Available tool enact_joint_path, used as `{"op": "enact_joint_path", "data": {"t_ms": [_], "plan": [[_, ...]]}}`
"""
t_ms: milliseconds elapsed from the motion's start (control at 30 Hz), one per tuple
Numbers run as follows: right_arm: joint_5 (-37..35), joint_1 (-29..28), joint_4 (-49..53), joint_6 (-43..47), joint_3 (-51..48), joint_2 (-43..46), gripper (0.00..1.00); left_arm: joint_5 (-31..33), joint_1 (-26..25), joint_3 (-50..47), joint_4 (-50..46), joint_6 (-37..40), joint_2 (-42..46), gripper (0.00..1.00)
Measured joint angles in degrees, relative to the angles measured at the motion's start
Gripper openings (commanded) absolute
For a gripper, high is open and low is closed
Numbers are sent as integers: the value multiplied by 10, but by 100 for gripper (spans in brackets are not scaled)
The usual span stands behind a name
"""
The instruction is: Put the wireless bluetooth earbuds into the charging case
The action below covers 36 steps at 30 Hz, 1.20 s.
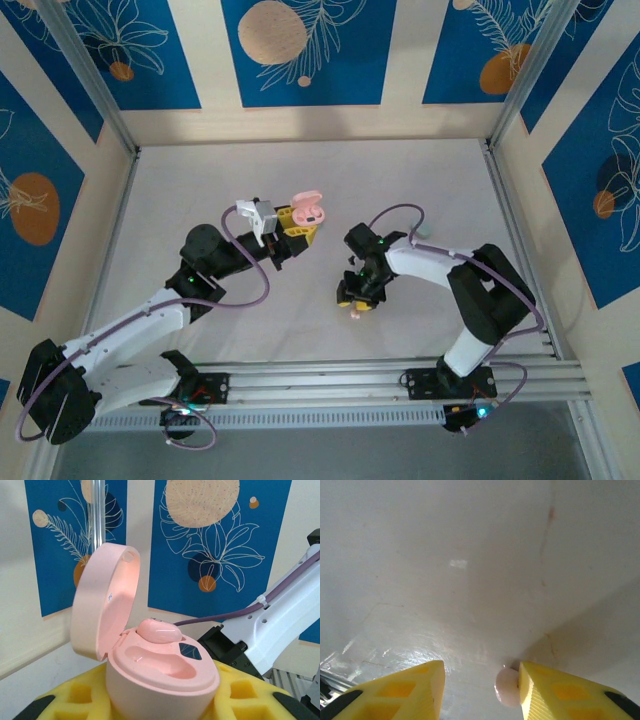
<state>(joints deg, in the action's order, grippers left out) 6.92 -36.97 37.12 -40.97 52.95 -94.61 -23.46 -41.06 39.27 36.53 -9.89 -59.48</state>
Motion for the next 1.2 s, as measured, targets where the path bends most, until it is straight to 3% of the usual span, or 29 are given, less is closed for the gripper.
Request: {"op": "enact_joint_path", "data": {"t_ms": [233, 533, 1000, 1200], "plan": [[-44, -20, 34, 12, 26, -5, 43, 2, 0, 0, -9, 10, 6, 33], [-113, -63, 100, 36, 64, -39, 36, 2, 0, -2, -10, 13, 6, 33], [-159, -86, 142, 52, 97, -77, 26, 9, 0, -2, -11, 14, 10, 33], [-160, -89, 148, 56, 100, -78, 26, 10, 0, -2, -11, 14, 10, 33]]}}
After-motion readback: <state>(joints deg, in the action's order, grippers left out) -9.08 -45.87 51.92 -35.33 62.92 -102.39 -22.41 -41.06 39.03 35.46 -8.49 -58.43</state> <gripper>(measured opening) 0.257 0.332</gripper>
